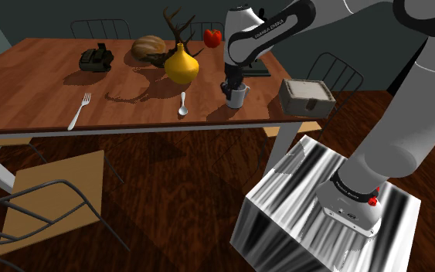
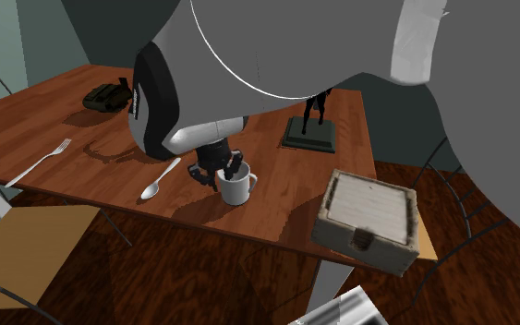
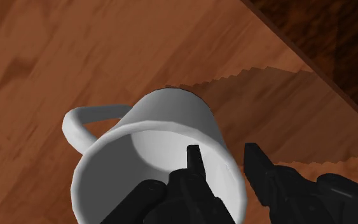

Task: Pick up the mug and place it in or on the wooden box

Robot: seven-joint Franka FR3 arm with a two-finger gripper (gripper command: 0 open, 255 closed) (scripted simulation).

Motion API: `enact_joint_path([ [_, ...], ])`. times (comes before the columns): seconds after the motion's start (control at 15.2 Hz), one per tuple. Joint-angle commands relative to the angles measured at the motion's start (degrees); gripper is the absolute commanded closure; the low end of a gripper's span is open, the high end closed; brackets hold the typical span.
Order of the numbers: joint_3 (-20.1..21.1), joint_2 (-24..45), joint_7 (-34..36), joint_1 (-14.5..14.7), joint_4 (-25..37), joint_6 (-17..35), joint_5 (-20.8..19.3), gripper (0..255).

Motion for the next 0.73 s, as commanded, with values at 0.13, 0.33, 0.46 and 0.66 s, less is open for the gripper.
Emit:
enact_joint_path([
  [0.13, 0.00, 0.00, 0.00, 0.00, 0.00, 0.00, 0.00, 255],
  [0.33, 0.00, 0.00, 0.00, 0.00, -0.01, 0.00, 0.00, 255],
  [0.46, 0.00, 0.00, 0.00, 0.00, 0.00, 0.01, 0.00, 255],
  [0.66, 0.04, -1.23, -0.22, 0.00, 0.91, -2.13, 0.19, 255],
])
